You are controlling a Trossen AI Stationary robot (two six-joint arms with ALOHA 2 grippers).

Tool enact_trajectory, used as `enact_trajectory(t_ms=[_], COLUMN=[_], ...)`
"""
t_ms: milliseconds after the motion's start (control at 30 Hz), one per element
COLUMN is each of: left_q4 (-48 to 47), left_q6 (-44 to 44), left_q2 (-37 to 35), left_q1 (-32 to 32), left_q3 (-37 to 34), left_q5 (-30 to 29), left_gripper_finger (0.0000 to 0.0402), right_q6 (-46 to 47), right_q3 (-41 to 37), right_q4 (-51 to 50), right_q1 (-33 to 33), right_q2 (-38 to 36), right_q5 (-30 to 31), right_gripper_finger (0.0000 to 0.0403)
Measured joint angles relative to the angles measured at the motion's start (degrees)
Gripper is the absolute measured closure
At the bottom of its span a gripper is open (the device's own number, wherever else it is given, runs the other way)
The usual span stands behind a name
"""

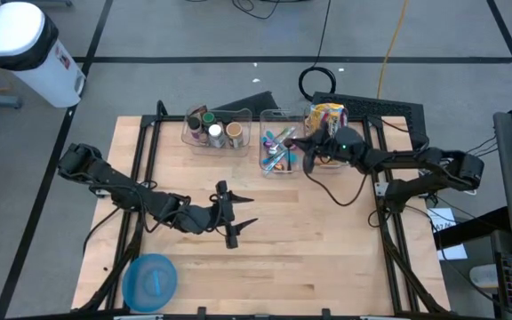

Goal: Pick & Place Food Item
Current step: Put the black spoon into the middle transparent bin

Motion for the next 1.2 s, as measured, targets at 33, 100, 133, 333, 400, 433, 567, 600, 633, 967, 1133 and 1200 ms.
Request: enact_trajectory(t_ms=[33, 100, 133, 333, 400, 433, 567, 600, 633, 967, 1133, 1200], left_q4=[-0.1, -0.2, -0.2, -1.0, -1.0, -1.0, -1.0, -1.0, -1.0, -1.0, -0.9, -0.9], left_q6=[-0.2, -0.2, -0.2, -0.3, -0.3, -0.3, -0.3, -0.3, -0.3, -0.3, -0.3, -0.3], left_q2=[0.0, 0.0, 0.0, 0.0, 0.0, 0.0, 0.0, 0.0, 0.0, 0.0, 0.0, 0.0], left_q1=[0.0, 0.0, 0.0, 0.1, 0.1, 0.1, 0.1, 0.1, 0.1, 0.1, 0.1, 0.1], left_q3=[0.0, 0.0, 0.0, 0.0, 0.0, 0.0, 0.0, 0.0, 0.0, 0.0, 0.0, 0.0], left_q5=[0.0, 0.0, 0.0, 0.0, 0.0, 0.0, 0.0, 0.0, 0.0, 0.0, -0.1, -0.1], left_gripper_finger=[0.0139, 0.014, 0.014, 0.014, 0.014, 0.014, 0.014, 0.0139, 0.014, 0.014, 0.014, 0.014], right_q6=[0.0, 0.0, 0.0, -0.3, -0.4, -0.4, -0.4, -0.4, -0.4, -0.4, -0.4, -0.4], right_q3=[-0.5, -1.3, -1.5, -3.0, -3.3, -3.3, -3.4, -3.4, -3.4, -3.4, -3.4, -3.4], right_q4=[-0.1, -0.1, 0.0, -0.1, -0.2, -0.5, -1.3, -1.3, -1.3, -1.5, -1.6, -1.6], right_q1=[0.0, 0.0, 0.0, 0.0, 0.0, 0.0, 0.0, 0.0, 0.0, 0.0, 0.0, 0.0], right_q2=[0.0, 0.0, 0.0, 0.0, 0.0, 0.0, 0.0, 0.0, 0.0, 0.0, 0.0, 0.0], right_q5=[0.0, 0.0, 0.1, 0.1, 0.1, 0.1, 0.2, 0.2, 0.2, 0.2, 0.2, 0.2], right_gripper_finger=[0.0403, 0.0403, 0.0403, 0.0403, 0.0403, 0.0403, 0.0403, 0.0403, 0.0403, 0.0403, 0.04, 0.0397])
